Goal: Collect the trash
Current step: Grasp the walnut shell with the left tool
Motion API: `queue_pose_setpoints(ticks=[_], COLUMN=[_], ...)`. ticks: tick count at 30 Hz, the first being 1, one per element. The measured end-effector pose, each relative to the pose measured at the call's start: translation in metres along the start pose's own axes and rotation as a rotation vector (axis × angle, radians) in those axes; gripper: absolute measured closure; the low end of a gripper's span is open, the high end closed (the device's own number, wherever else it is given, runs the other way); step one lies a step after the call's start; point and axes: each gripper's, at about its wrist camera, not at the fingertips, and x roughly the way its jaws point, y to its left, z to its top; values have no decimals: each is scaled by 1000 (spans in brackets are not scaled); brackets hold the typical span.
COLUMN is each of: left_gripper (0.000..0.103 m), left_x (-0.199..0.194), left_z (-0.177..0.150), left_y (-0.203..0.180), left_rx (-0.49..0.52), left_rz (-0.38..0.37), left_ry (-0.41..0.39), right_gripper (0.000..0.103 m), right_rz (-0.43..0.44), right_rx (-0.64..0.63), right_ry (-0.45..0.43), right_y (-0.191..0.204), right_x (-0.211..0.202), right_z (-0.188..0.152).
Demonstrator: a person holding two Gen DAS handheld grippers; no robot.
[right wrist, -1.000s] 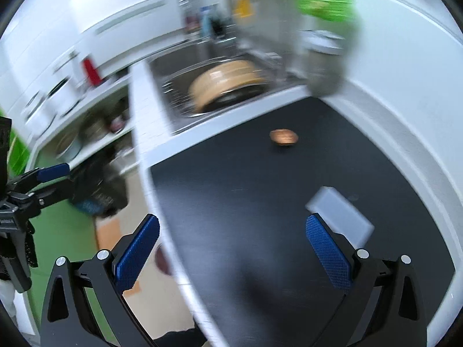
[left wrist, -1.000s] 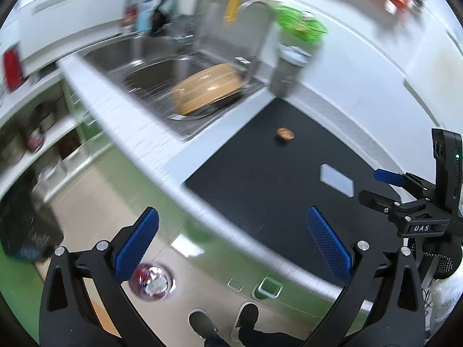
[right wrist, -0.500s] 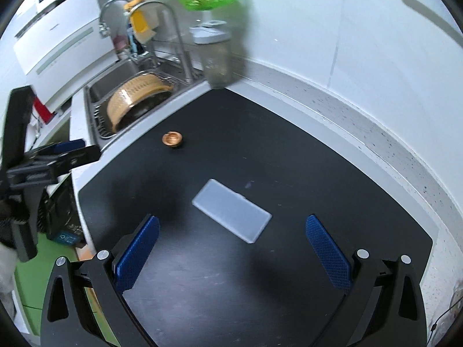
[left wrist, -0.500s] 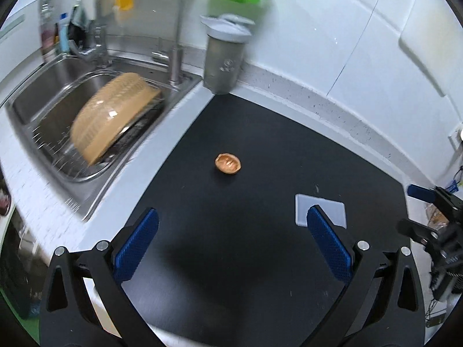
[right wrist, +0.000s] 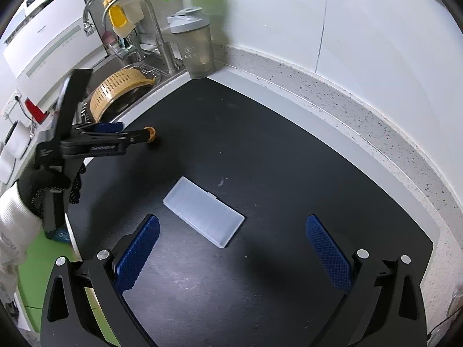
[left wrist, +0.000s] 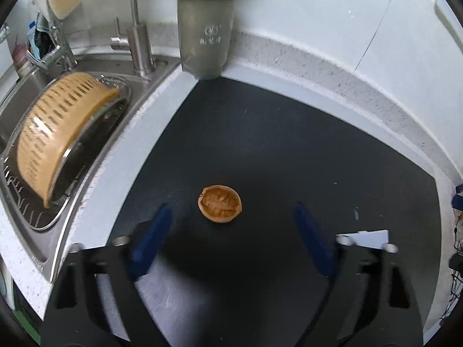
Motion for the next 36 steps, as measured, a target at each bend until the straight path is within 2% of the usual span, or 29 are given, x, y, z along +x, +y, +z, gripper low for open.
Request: queue_pose_setpoints(ticks=[2,4,6,7,14,23,31,36], left_gripper=[39,46,58,67,67,67,67,67], left_x=[9,15,20,23,19,-29,-70,-88], left_z=[2,2,2,1,-1,-16,-44,-64], left_y=[0,-1,-2,-2,0,4,16,22], left_rx=[1,2,3,0,-6,-42,-116,-170], left_rz=[2,7,14,14,8,5,15,29], left_ry=[13,21,29,38,31,14,-5,-12], right_gripper=[6,6,6,6,6,6,6,6], right_rz=[0,3,7,10,28,82,149,128], right_rx=[3,7,11,12,1,-92,-284,-478], right_ry=[5,10,13,15,26,61,153,192], right_y=[-3,-6,-8,-9,-7,4,26,44], right_x=[1,1,2,3,7,31,74,102], right_z=[-1,-2,-2,-3,-1,8,15,13])
